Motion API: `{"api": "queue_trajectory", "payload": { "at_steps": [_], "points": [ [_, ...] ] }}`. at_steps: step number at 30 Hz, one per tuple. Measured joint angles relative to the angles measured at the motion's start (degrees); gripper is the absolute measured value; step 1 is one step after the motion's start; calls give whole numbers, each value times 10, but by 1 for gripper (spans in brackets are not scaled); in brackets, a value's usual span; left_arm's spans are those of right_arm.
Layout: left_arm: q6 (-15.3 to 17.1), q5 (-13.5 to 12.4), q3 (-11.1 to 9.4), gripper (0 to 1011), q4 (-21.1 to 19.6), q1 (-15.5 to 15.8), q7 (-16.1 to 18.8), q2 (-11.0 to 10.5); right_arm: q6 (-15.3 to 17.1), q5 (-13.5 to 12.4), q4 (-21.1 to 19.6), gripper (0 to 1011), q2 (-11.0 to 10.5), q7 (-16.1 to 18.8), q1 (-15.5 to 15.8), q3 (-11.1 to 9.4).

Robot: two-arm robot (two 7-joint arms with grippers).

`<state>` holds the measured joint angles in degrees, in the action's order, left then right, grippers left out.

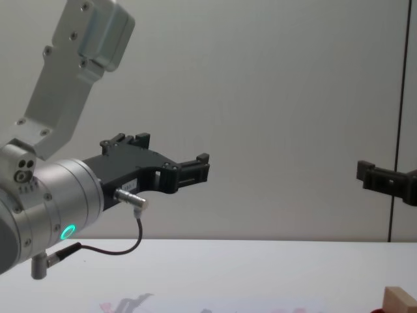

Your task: Use the one hand to pick up the stamp and affix it onto the A4 paper.

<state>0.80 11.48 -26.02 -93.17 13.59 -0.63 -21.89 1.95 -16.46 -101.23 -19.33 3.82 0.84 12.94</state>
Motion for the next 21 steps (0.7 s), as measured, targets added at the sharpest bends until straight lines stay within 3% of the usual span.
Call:
{"api": "queue_trajectory", "payload": {
  "at_steps": [21],
  "points": [
    [0,0,0,1002,0,0,0,0,0,0,0,1001,0,0,0,0]
  ]
}}
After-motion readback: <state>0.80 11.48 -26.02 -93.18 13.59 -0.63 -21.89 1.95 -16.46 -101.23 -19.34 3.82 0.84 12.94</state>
